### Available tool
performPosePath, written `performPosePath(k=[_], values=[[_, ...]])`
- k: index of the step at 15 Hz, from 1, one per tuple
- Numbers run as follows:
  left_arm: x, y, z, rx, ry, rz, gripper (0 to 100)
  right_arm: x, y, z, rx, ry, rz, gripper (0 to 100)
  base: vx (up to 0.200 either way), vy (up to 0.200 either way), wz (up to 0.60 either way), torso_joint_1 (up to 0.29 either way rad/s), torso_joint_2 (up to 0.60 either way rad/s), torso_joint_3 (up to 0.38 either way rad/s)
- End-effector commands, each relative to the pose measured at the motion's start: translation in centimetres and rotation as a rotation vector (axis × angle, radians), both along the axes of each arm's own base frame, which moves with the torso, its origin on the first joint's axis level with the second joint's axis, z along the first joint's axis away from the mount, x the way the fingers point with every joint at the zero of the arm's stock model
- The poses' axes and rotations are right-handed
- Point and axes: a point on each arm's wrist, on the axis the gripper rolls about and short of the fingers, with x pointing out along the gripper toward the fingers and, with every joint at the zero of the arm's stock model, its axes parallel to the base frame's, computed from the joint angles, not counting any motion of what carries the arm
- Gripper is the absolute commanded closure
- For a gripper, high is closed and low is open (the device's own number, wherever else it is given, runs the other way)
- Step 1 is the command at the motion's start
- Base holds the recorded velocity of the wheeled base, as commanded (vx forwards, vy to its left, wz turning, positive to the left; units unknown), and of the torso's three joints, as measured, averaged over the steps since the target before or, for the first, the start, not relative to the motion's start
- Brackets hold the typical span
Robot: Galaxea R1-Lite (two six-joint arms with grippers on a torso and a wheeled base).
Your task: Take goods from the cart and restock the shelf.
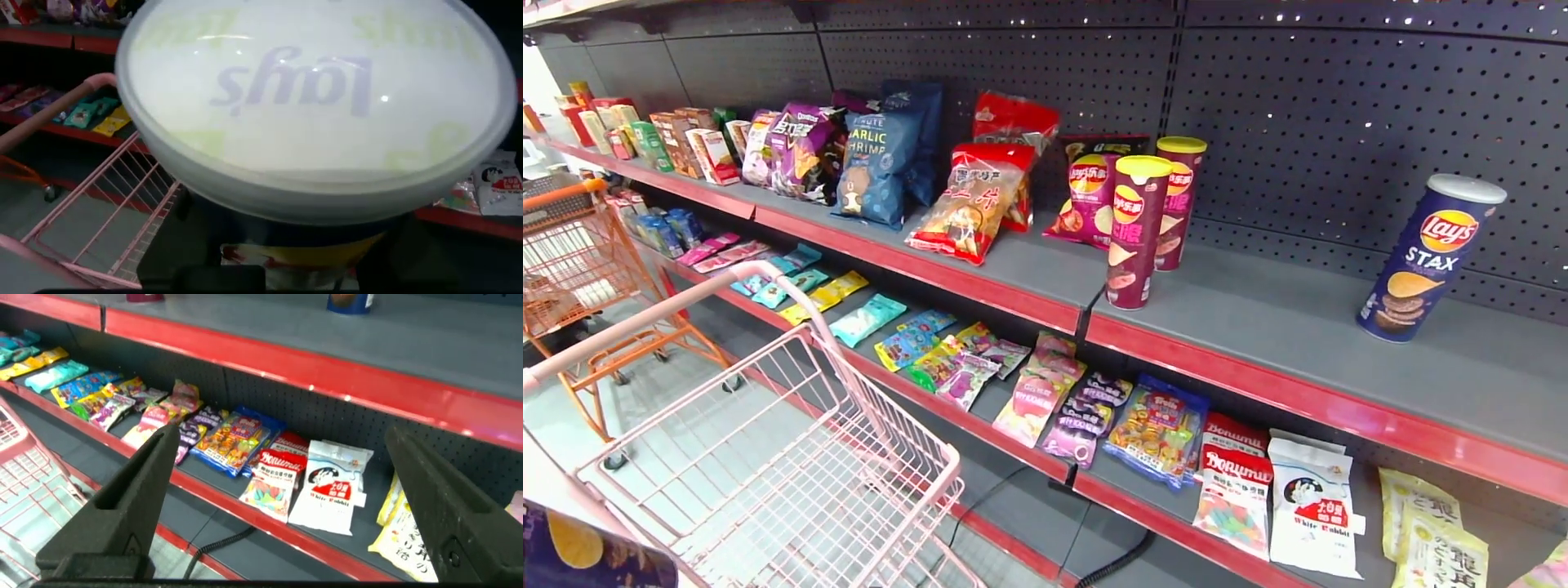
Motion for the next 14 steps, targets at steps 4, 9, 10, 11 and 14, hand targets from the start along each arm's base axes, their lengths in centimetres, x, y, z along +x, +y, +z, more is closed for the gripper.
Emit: performPosePath(k=[4, 9, 10, 11, 14], values=[[-0.02, -0.02, -0.06, 0.048, -0.009, -0.013, 100, 0.01, 0.0, 0.0, 0.001, 0.001, 0.001, 0, 0.0, 0.0, 0.0, 0.054, -0.12, -0.07], [0.23, -0.14, -0.24, 0.091, -0.004, -0.056, 100, 0.01, 0.0, 0.0, 0.001, 0.001, 0.001, 0, 0.0, 0.0, -0.6, 0.007, 0.0, -0.004], [0.41, -0.17, -0.24, 0.094, 0.005, -0.053, 100, 0.01, 0.0, 0.0, 0.001, 0.001, 0.001, 0, 0.0, 0.0, -0.6, 0.022, 0.0, -0.002], [0.43, -0.17, -0.2, 0.097, 0.004, -0.053, 100, 0.01, 0.0, 0.0, 0.001, 0.001, 0.001, 0, 0.0, 0.0, -0.6, 0.007, 0.0, 0.017], [0.47, -0.17, -0.25, 0.126, 0.001, -0.051, 100, 0.01, 0.0, 0.0, 0.001, 0.001, 0.001, 0, 0.0, 0.0, -0.6, 0.005, 0.0, 0.006]])
